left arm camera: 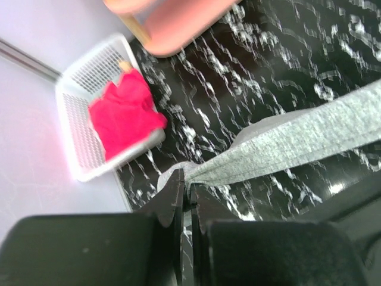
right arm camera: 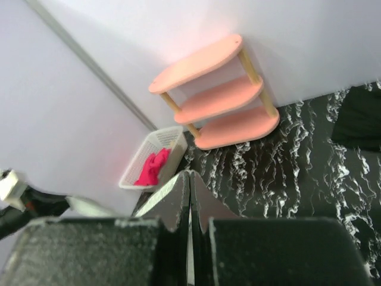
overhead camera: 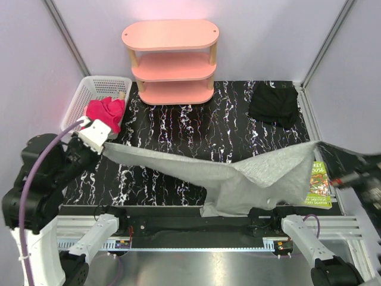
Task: Fold and stack the t-shirts
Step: Flatten the tshirt out
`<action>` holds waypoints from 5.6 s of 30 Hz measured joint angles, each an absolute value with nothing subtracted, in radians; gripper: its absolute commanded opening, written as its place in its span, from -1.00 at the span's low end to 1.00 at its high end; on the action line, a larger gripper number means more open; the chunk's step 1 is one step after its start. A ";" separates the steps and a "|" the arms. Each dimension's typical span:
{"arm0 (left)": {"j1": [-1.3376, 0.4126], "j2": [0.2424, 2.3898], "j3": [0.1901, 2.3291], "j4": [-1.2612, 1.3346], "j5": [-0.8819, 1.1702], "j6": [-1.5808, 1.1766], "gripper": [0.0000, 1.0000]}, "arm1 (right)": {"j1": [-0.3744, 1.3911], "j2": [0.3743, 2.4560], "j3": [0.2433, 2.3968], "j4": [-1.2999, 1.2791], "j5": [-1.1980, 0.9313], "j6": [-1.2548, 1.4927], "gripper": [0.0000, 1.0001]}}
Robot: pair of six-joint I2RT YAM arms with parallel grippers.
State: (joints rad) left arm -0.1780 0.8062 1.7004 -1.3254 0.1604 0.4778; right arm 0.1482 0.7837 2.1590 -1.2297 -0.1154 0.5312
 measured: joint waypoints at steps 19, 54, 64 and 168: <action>-0.182 1.837 1.677 -0.870 -0.113 0.554 -1.00 | 0.112 1.533 1.605 -0.760 0.117 0.509 -1.00; -0.377 0.921 1.922 -1.068 0.007 0.435 -1.00 | 0.109 0.700 1.756 -0.750 -0.101 0.445 -1.00; -0.331 0.783 2.025 -1.334 0.130 0.400 -1.00 | 0.113 0.612 2.293 -0.958 -0.096 0.427 -1.00; -0.388 1.871 1.283 -0.599 -0.195 0.486 0.74 | 0.063 1.390 1.361 -0.573 0.266 0.457 -1.00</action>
State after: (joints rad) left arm -0.3882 1.8709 1.2831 -0.5987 -0.1947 0.4862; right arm 0.0631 1.3903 1.3605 -0.5732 0.2665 0.4572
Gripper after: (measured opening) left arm 0.876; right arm 0.010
